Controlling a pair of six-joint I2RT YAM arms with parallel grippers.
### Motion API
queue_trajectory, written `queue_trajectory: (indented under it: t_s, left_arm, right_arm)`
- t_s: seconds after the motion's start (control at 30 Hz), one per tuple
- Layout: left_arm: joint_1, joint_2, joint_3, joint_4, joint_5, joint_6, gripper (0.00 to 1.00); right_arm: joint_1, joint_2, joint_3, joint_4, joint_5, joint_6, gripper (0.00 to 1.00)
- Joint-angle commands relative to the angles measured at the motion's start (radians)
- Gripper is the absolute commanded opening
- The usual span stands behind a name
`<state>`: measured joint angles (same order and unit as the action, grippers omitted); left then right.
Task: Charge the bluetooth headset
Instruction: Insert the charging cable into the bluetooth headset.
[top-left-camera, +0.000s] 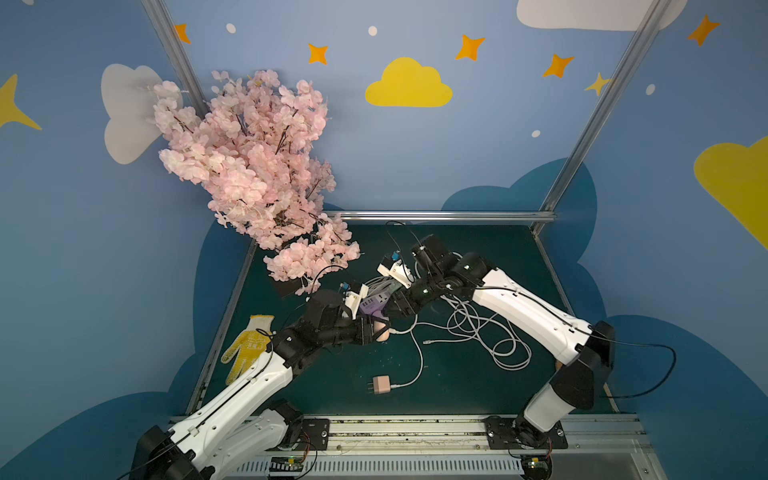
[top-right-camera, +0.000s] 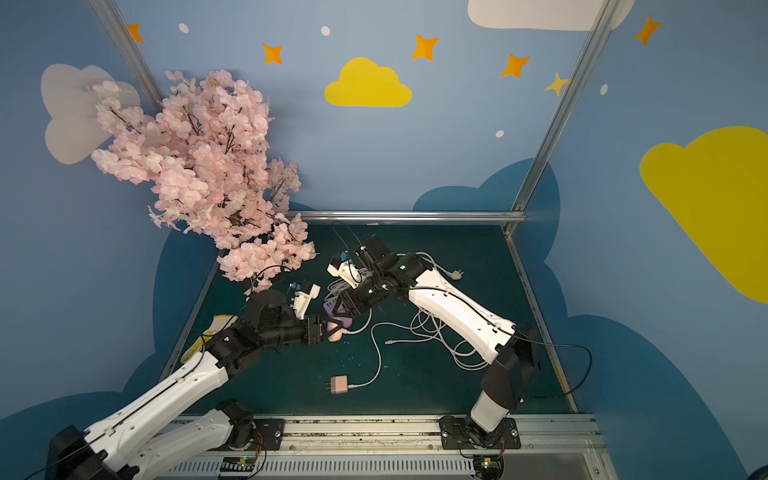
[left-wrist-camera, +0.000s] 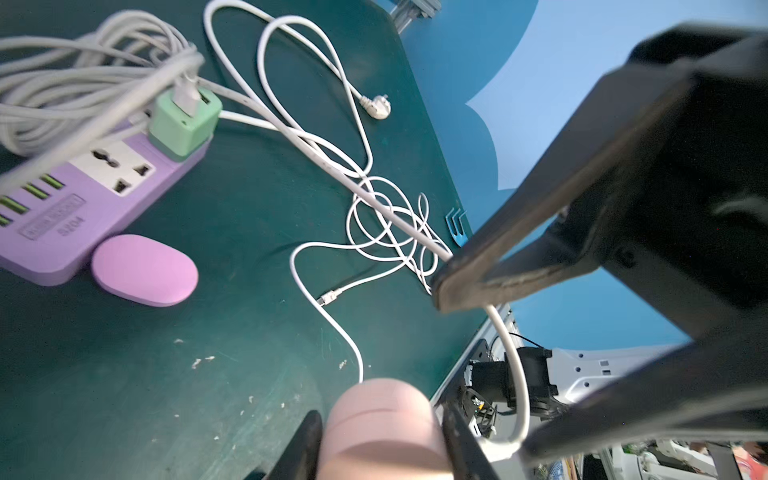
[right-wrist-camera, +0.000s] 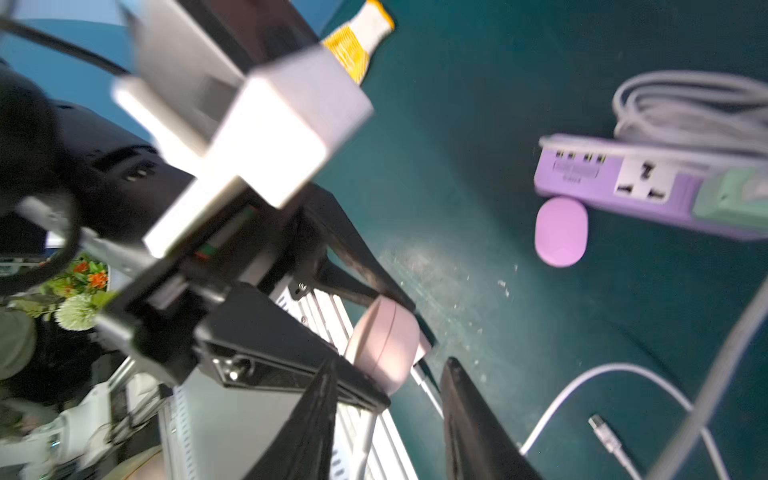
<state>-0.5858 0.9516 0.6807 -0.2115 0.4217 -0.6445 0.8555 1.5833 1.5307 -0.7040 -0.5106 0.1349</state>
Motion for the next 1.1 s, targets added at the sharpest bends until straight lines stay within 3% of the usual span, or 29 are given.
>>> queue_trajectory:
  t_s: [0.0,0.13,0.27,0.5,0.73,0.87,1.07]
  left_arm:
    - [-0.005,0.010,0.032,-0.005,0.064,0.016,0.03]
    - [-0.003,0.015,0.041,-0.017,0.041,0.009,0.03]
    - [0.006,0.017,0.056,-0.041,0.022,0.001,0.03]
    - [0.015,0.008,0.071,-0.067,0.012,0.004,0.03]
    - [0.039,0.020,0.092,-0.121,0.012,-0.006,0.03]
    - [0.044,0.018,0.097,-0.125,0.024,-0.011,0.03]
    - [0.044,0.019,0.093,-0.116,0.048,-0.022,0.03]
  right_arm:
    - [0.007,-0.110,-0.160,0.414,0.014,0.020,0.44]
    - [0.007,-0.214,-0.288,0.575,0.034,0.013,0.43]
    - [0.008,-0.259,-0.319,0.501,0.015,-0.063,0.31]
    - [0.028,-0.271,-0.348,0.369,-0.085,-0.149,0.35]
    - [0.104,-0.350,-0.389,0.213,0.110,-0.346,0.31]
    - [0.129,-0.380,-0.438,0.236,0.211,-0.414,0.32]
    - [0.144,-0.355,-0.440,0.300,0.265,-0.501,0.36]
